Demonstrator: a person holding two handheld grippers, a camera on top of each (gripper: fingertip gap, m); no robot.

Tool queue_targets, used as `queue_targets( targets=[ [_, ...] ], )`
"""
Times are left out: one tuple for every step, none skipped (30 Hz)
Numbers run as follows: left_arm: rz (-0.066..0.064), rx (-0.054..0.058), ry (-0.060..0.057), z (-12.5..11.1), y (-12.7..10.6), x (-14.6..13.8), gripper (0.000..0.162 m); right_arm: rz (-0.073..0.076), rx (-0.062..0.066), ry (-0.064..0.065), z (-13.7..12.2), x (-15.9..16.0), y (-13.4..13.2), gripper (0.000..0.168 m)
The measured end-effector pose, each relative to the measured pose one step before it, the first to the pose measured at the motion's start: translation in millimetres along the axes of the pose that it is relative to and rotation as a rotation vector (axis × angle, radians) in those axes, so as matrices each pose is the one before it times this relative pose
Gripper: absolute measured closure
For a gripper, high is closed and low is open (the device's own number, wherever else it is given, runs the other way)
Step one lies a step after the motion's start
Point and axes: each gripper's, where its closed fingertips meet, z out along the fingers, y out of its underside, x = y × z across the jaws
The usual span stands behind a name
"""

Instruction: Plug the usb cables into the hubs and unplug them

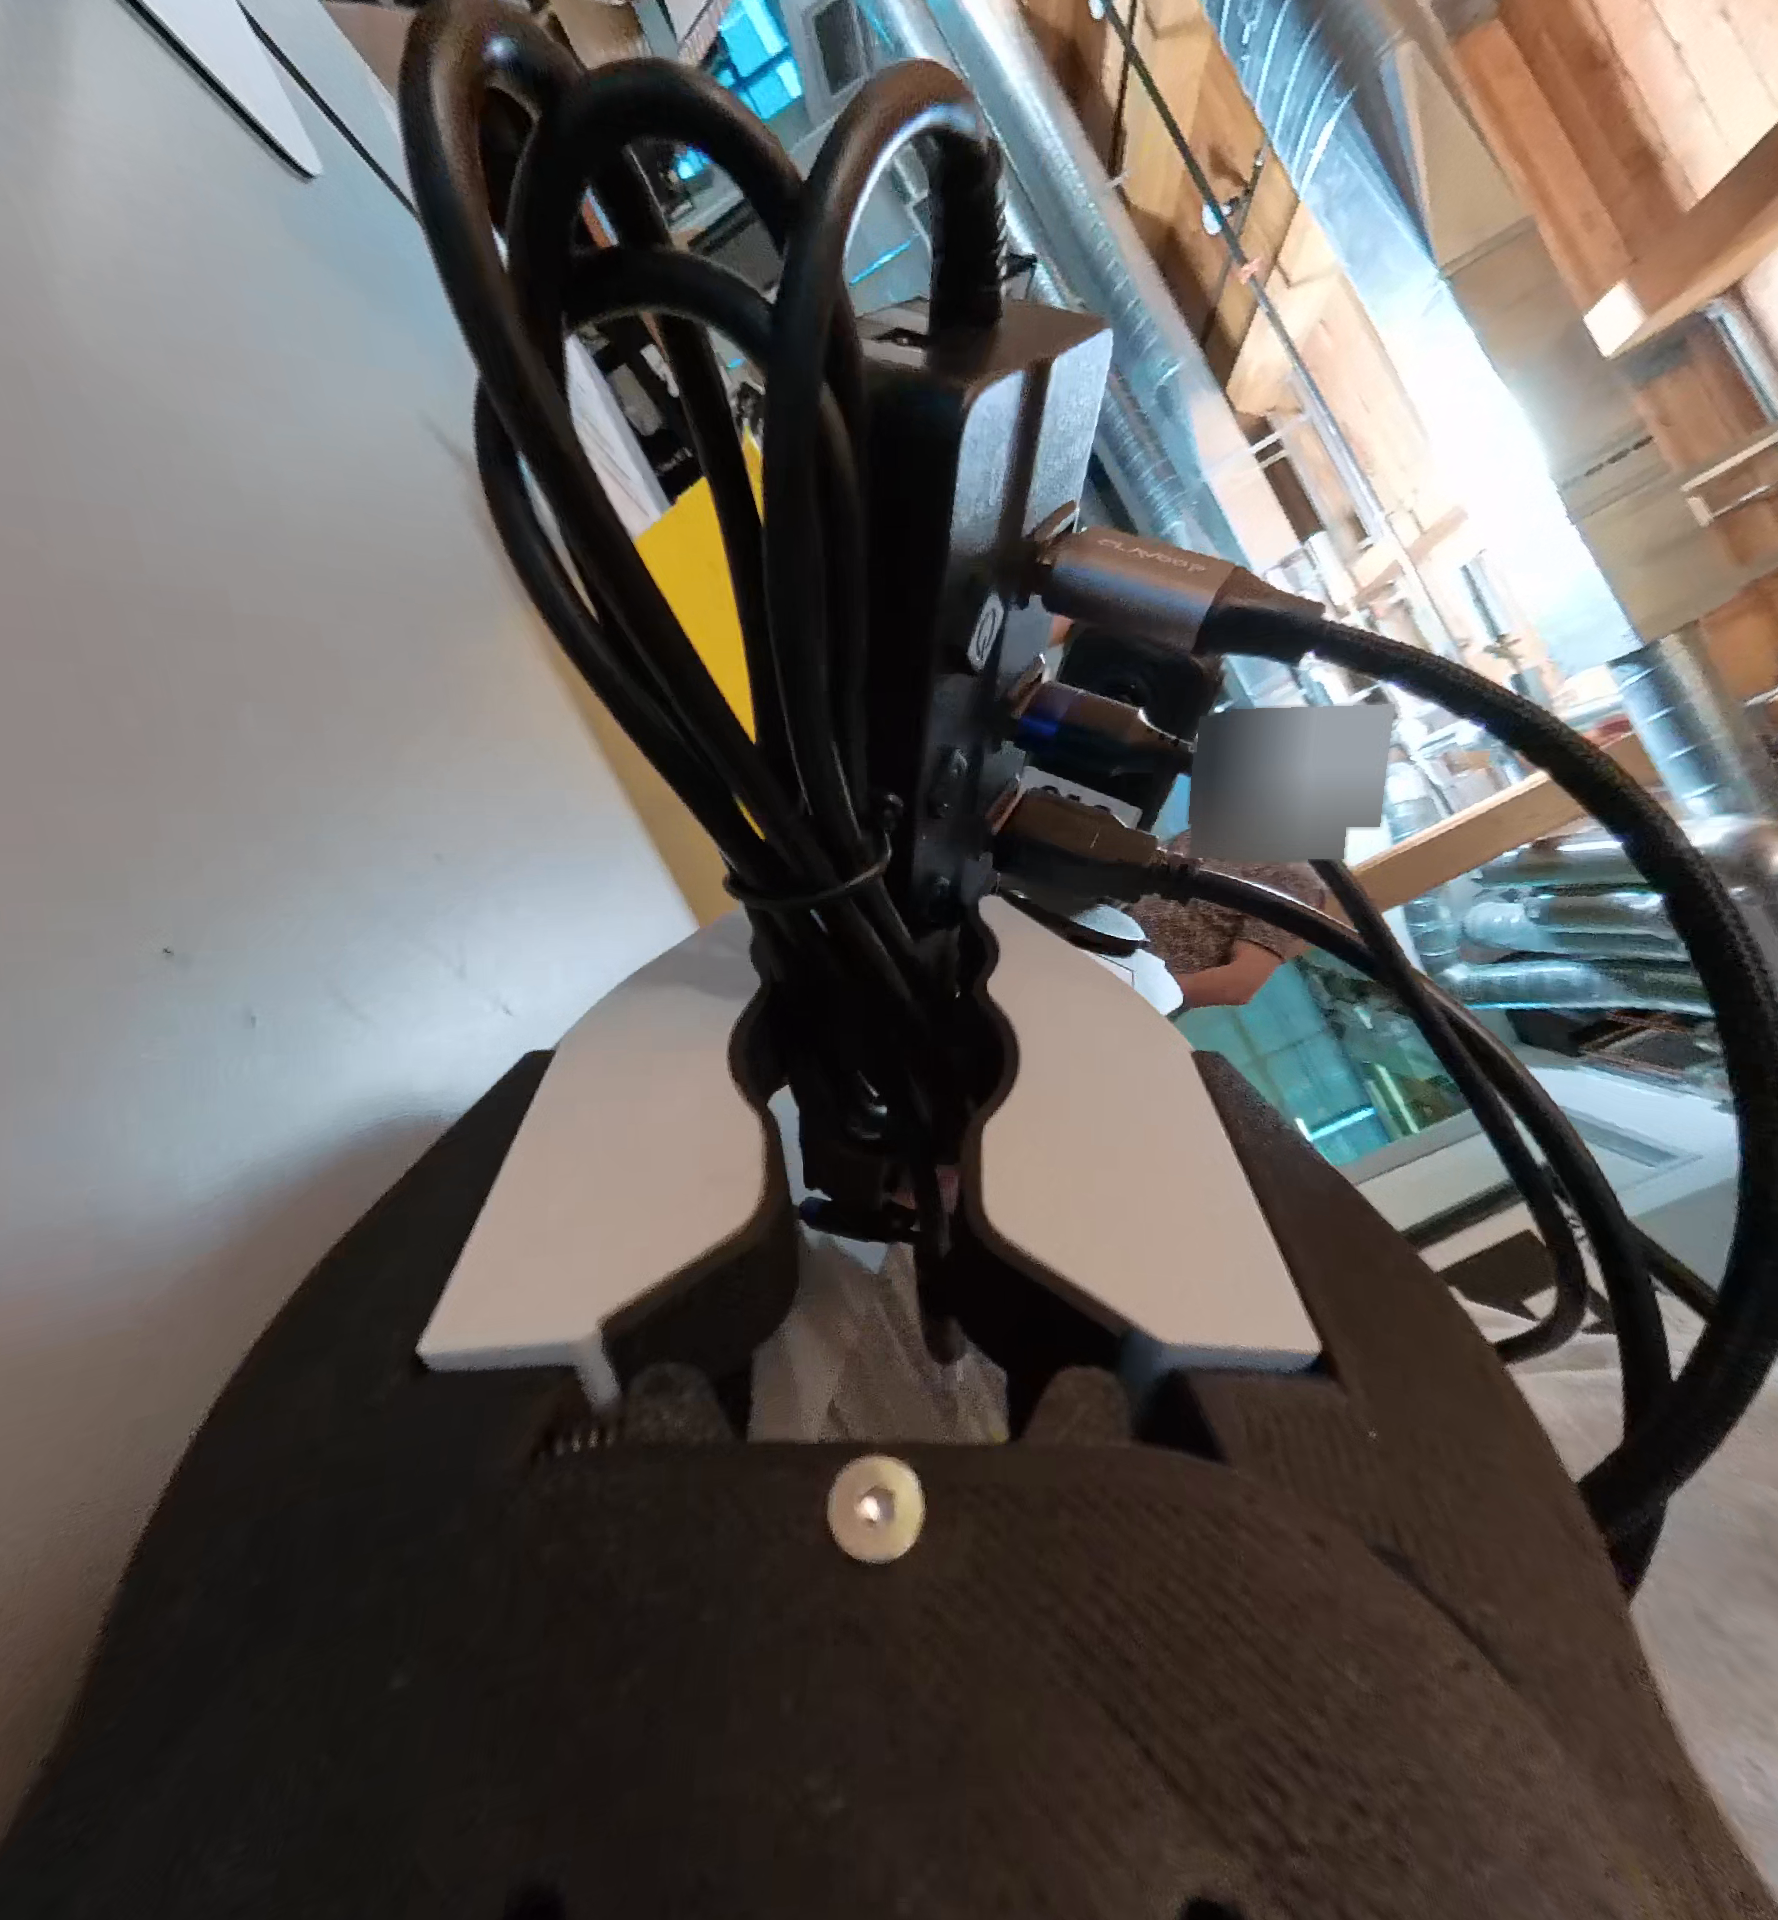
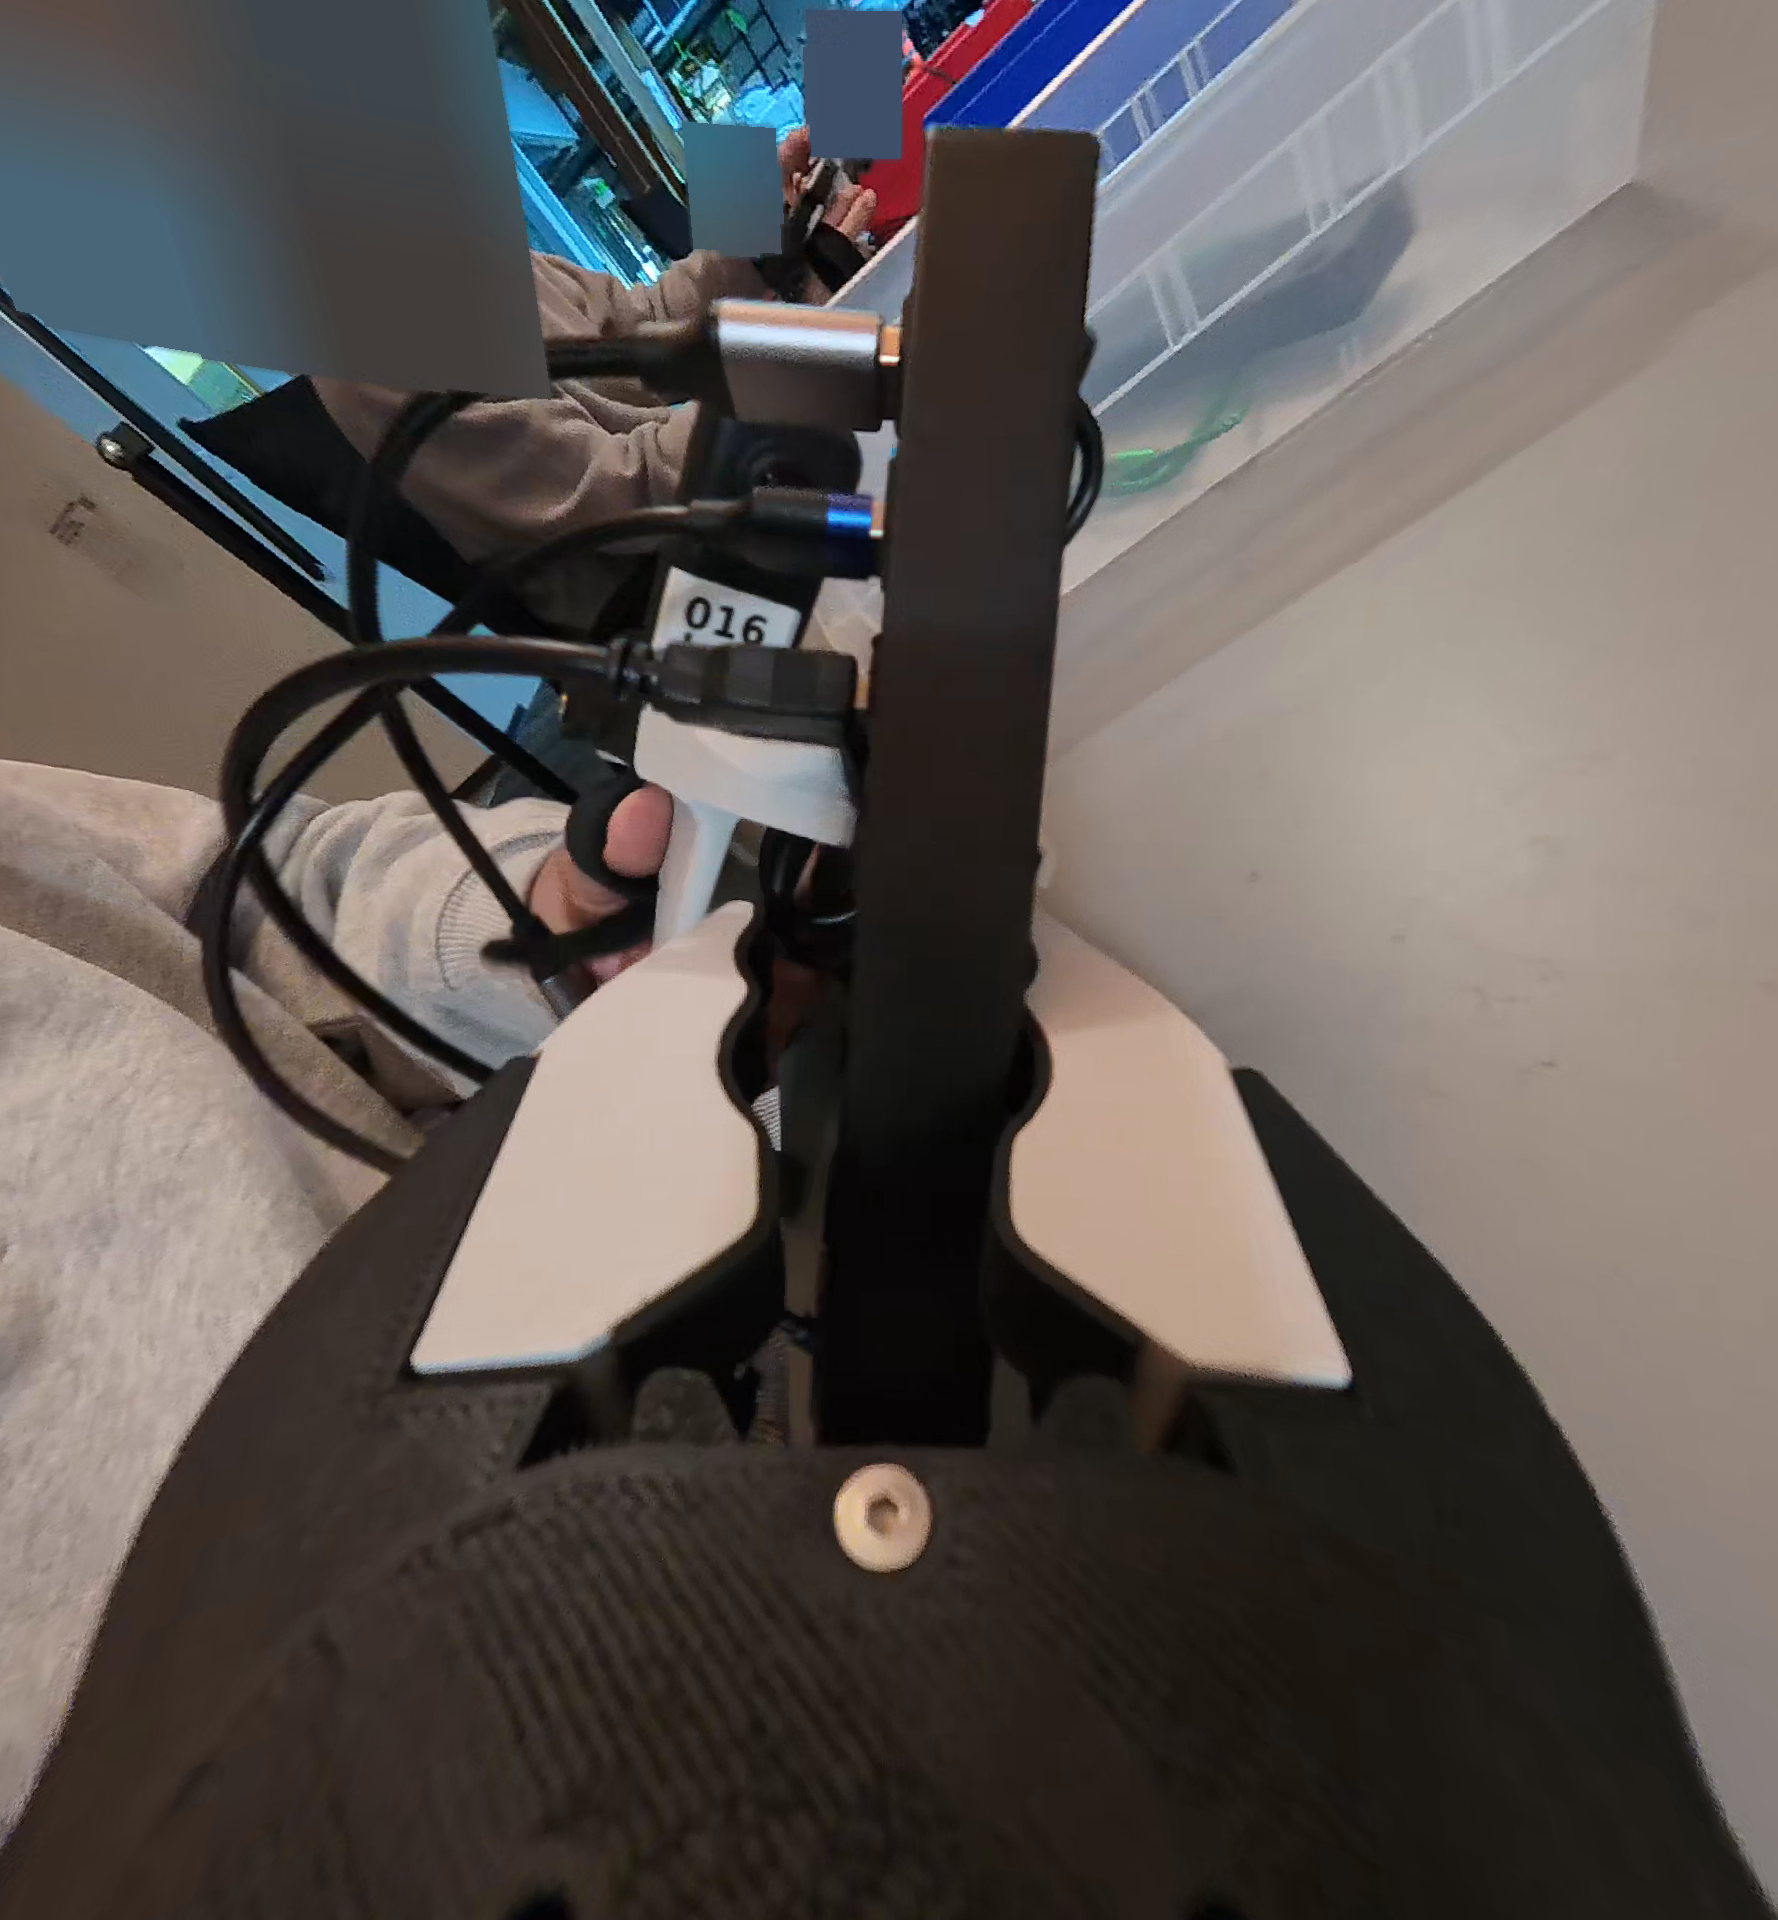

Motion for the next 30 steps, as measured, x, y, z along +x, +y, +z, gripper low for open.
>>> queue_targets(
  targets=[
    [0.0117,-0.003,-0.0155,0.31,1.2,-1.32,0.13,-0.0015,-0.0059,0.0108,1.08,1.21,1.44,0.122],
    [0.0103,-0.0051,-0.0103,0.45,1.51,-0.66,0.13,-0.0039,-0.014,0.0073,1.37,0.66,2.52,0.121],
    [0.0068,-0.0008,-0.0069,0.14,0.66,-0.39,0.13,-0.0024,-0.0104,0.0047,1.1,0.2,1.81,0.12],
    [0.0029,0.0048,-0.0047,-0.14,-0.52,-0.25,0.13,-0.0001,0.0,0.0032,0.52,0.05,0.23,0.119],
    [0.0012,0.0044,-0.0019,-0.14,-0.65,0.35,0.13,0.0001,0.0031,0.0005,0.21,-0.21,-0.58,0.119],
    [0.0029,0.0054,0.001,-0.23,-0.63,0.84,0.13,-0.0016,0.0016,-0.0026,-0.11,-0.48,-0.59,0.119],
    [0.0034,0.0049,-0.0007,0.06,-0.28,0.71,0.13,-0.0047,-0.0005,-0.0004,-0.15,-0.2,-0.57,0.119],
    [-0.0005,0.0036,0.0019,0.11,-0.09,0.76,0.131,-0.0064,-0.001,0.001,-0.3,0.04,-0.3,0.118],
    [-0.0038,0.0038,0.0046,0.06,-0.08,0.68,0.131,-0.0037,-0.0011,0.0008,-0.21,0.07,-0.1,0.117],
    [-0.0066,0.0025,0.0059,0.1,0.07,0.55,0.131,-0.0012,-0.0022,0.0012,-0.2,0.11,0.26,0.115],
    [-0.0053,-0.0001,0.0052,0.18,0.2,0.45,0.13,-0.0036,-0.005,0.0043,0.25,0.42,0.72,0.113],
    [0.0015,-0.0064,0.0032,0.43,0.95,0.61,0.131,-0.0067,-0.0087,0.0068,0.59,0.55,1.4,0.112],
    [0.007,-0.0134,0.0014,0.98,2.01,0.88,0.13,-0.0084,-0.0099,0.0052,0.86,0.03,1.46,0.113],
    [0.0042,-0.0111,0.002,0.93,1.71,1.2,0.127,-0.0077,-0.0085,-0.0012,0.84,-0.89,1.18,0.114],
    [0.0048,-0.0078,0.0016,0.52,1.39,1.14,0.126,-0.004,-0.0071,-0.0018,0.78,-0.89,1.19,0.114],
    [0.01,0.0009,-0.0012,0.05,0.02,0.62,0.126,-0.0015,0.0,-0.004,0.36,-1.0,0.38,0.116],
    [0.0098,0.005,-0.0079,-0.29,-0.84,-0.59,0.126,0.007,0.006,-0.0089,-0.26,-1.46,-0.78,0.122],
    [0.0022,0.0091,-0.005,-0.69,-1.96,-1.04,0.12,0.0196,0.0095,-0.0088,-0.92,-0.9,-1.54,0.132],
    [-0.0024,0.0026,0.0047,-0.36,-1.55,0.08,0.115,0.0195,0.0056,-0.0124,-0.67,-0.84,-0.89,0.141],
    [-0.0048,0.0023,0.0116,-0.51,-1.51,1.28,0.117,0.0153,0.0104,-0.013,-0.27,-0.79,-1.08,0.141],
    [0.0001,0.0016,0.0085,-0.57,-1.12,1.21,0.117,0.0102,0.008,-0.0129,0.02,-0.9,-0.72,0.141],
    [0.0045,-0.0009,0.0075,-0.61,-0.6,1.11,0.117,0.0129,-0.0008,-0.0125,0.04,-0.86,0.04,0.141],
    [0.0037,-0.0049,0.0119,-0.29,0.02,1.48,0.116,0.0138,-0.0019,-0.0132,0.01,-1.09,-0.07,0.141],
    [0.0002,0.0,0.0141,-0.27,-0.91,1.76,0.114,0.0078,0.0042,-0.0096,-0.48,-0.82,-0.88,0.141],
    [-0.003,0.0089,0.0118,-0.74,-2.61,1.66,0.113,0.0016,0.0084,-0.0045,-0.9,-0.4,-1.31,0.142],
    [-0.0016,0.0124,0.0111,-1.2,-3.46,1.36,0.111,-0.0009,0.0093,-0.0021,-1.55,-0.22,-1.79,0.142],
    [0.0015,0.0129,0.0093,-1.71,-3.73,0.95,0.11,-0.0017,0.0113,-0.0016,-2.04,-0.14,-2.28,0.142],
    [0.0019,0.0167,0.0058,-1.97,-4.52,0.44,0.11,-0.002,0.013,-0.0028,-2.4,-0.13,-2.67,0.142],
    [0.0022,0.0188,0.0052,-2.21,-5.14,0.39,0.11,0.0001,0.0141,-0.0053,-2.64,-0.29,-3.04,0.142],
    [0.0018,0.0183,0.0071,-2.08,-5.19,0.62,0.11,0.0041,0.0162,-0.0071,-2.7,-0.48,-3.21,0.142]
  ],
)
